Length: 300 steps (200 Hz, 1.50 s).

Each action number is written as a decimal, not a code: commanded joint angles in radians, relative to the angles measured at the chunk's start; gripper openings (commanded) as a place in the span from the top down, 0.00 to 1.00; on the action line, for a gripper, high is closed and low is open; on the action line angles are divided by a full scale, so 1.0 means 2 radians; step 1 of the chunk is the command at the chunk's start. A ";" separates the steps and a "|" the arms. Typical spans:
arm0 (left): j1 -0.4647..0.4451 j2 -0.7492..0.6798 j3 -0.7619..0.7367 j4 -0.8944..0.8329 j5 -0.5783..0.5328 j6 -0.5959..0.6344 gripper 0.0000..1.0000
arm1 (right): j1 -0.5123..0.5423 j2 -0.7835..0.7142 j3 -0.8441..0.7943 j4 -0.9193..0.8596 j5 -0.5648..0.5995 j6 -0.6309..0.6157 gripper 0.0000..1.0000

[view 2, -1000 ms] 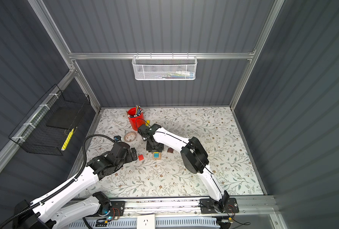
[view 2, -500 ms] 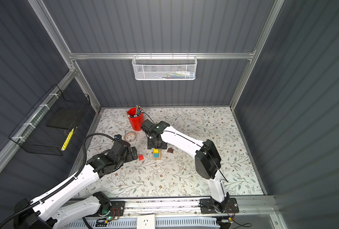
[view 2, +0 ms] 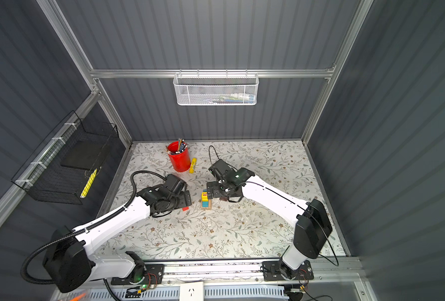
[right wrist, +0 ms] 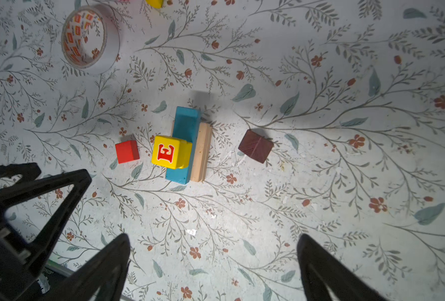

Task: Build the wood block tower
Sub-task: 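Open the right gripper and draw it back while the left gripper grasps the red cube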

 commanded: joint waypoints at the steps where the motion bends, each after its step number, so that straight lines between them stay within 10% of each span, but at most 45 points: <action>1: -0.002 0.042 0.025 -0.021 0.027 -0.012 0.09 | -0.022 -0.030 -0.041 0.065 -0.034 -0.043 0.01; 72: 0.003 0.147 0.056 -0.023 0.036 -0.037 0.26 | -0.061 -0.076 -0.119 0.126 -0.083 -0.076 0.01; 300: 0.035 0.180 0.031 0.019 0.039 -0.091 0.57 | -0.072 -0.076 -0.142 0.139 -0.077 -0.066 0.01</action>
